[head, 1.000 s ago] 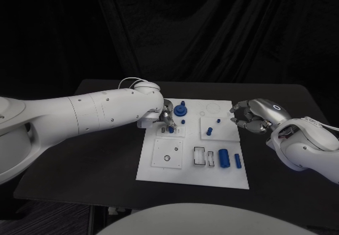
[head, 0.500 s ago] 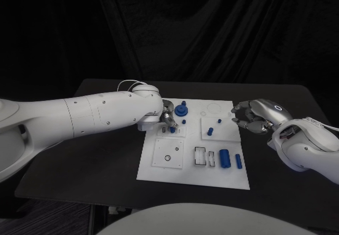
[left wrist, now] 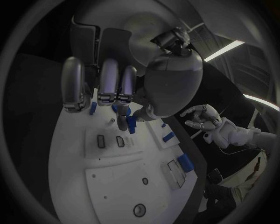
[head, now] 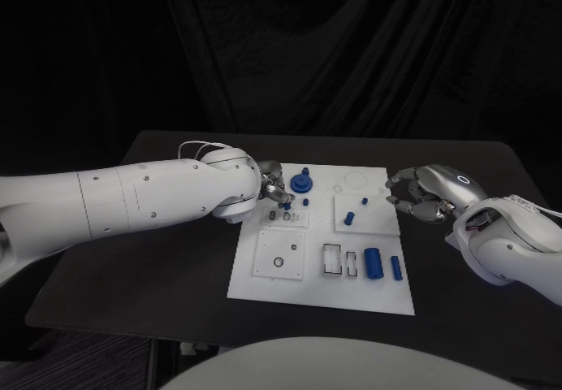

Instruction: Assemble the parts on the task board

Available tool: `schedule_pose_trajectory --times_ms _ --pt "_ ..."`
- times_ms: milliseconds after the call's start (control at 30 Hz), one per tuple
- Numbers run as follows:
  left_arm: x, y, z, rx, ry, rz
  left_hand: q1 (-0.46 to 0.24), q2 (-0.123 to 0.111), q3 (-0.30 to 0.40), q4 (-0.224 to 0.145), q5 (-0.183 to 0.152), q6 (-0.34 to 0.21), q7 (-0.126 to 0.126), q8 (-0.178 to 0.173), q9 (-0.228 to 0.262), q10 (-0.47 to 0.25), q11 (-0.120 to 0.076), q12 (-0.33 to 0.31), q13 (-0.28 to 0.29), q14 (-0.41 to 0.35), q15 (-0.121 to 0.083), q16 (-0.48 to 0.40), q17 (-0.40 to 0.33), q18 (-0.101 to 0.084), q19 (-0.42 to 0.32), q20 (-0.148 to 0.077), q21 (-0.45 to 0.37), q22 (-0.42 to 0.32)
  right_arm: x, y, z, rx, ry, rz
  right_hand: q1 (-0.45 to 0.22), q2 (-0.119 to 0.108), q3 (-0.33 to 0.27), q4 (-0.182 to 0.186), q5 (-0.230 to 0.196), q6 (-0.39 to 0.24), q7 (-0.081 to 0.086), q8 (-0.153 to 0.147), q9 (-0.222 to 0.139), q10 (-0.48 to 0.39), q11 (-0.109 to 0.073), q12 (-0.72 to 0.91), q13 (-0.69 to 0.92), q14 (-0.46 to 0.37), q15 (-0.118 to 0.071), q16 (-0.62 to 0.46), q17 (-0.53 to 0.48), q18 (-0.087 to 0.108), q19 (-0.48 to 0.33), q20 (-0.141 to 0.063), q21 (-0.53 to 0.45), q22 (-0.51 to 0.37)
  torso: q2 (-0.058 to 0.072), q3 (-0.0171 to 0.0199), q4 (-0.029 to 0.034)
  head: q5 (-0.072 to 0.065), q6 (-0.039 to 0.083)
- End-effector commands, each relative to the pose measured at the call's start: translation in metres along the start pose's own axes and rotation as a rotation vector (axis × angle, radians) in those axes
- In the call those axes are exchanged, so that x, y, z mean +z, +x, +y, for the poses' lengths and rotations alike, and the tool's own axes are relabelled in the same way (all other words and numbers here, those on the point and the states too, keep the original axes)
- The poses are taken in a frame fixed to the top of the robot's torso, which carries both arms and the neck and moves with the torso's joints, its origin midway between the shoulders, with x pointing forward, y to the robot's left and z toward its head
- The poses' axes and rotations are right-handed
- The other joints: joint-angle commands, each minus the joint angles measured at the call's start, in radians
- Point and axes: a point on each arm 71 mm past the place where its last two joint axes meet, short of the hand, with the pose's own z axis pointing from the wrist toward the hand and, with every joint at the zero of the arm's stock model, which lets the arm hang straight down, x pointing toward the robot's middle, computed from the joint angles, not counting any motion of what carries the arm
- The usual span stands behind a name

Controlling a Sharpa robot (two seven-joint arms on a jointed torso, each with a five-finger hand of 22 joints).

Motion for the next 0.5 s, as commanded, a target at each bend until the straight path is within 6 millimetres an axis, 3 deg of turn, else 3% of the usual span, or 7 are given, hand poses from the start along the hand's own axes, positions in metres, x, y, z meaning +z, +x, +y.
schedule_pose_trajectory --times_ms 33,200,367,500 --pt "-0.004 -0.004 -0.001 -0.031 0.048 -0.158 -0.006 0.001 0.035 -0.030 -0.006 -0.013 -0.001 0.001 0.002 0.104 -0.008 0.003 0.262 0.102 -0.006 0.003 0.263 -0.007 0.019 -0.009 -0.005 0.211 -0.001 0.001 -0.001 -0.004 0.007 0.006 0.003 -0.003 0.007 -0.001 0.006 -0.006 0.001 -0.005 -0.002 0.046 -0.001 -0.005 0.191 0.100 -0.001 -0.005 0.251 0.006 -0.003 0.001 -0.003 0.181 0.000 0.0001 -0.0001 0.003 0.000" --pt "-0.007 0.006 0.005 -0.019 0.076 -0.250 -0.011 0.001 0.035 -0.029 -0.011 -0.015 -0.001 0.001 0.003 0.104 -0.008 0.003 0.262 0.102 -0.006 0.003 0.263 -0.008 0.022 -0.009 -0.001 0.213 0.000 0.001 -0.001 -0.004 0.006 0.005 0.003 -0.003 0.007 -0.001 0.006 -0.006 0.001 -0.005 -0.002 0.046 -0.001 -0.005 0.191 0.100 -0.001 -0.005 0.251 0.006 -0.003 0.001 -0.003 0.181 0.000 0.0003 0.0000 0.003 0.000" --pt "-0.008 0.016 0.008 -0.029 0.109 -0.332 -0.019 0.001 0.035 -0.024 -0.023 -0.014 -0.002 0.002 0.005 0.104 -0.009 0.003 0.262 0.102 -0.008 0.003 0.263 -0.009 0.025 -0.010 0.004 0.214 -0.001 0.001 -0.002 -0.004 0.008 0.003 0.003 -0.003 0.007 -0.001 0.006 -0.007 0.001 -0.005 -0.002 0.047 -0.002 -0.004 0.192 0.100 -0.001 -0.003 0.253 0.006 -0.003 0.001 -0.003 0.182 0.000 0.0008 0.0021 -0.008 0.000" --pt "-0.007 0.025 0.012 -0.044 0.117 -0.359 -0.043 0.005 0.015 -0.003 -0.036 -0.012 -0.001 0.003 0.006 0.104 -0.009 0.003 0.262 0.102 -0.009 0.003 0.263 -0.009 0.027 -0.011 0.005 0.215 -0.001 0.000 -0.002 -0.004 0.010 0.002 0.003 -0.003 0.007 -0.001 0.006 -0.007 0.001 -0.005 -0.002 0.047 -0.002 -0.004 0.192 0.100 -0.001 -0.003 0.253 0.006 -0.003 0.001 -0.003 0.182 -0.003 0.0020 0.0035 -0.006 0.000"
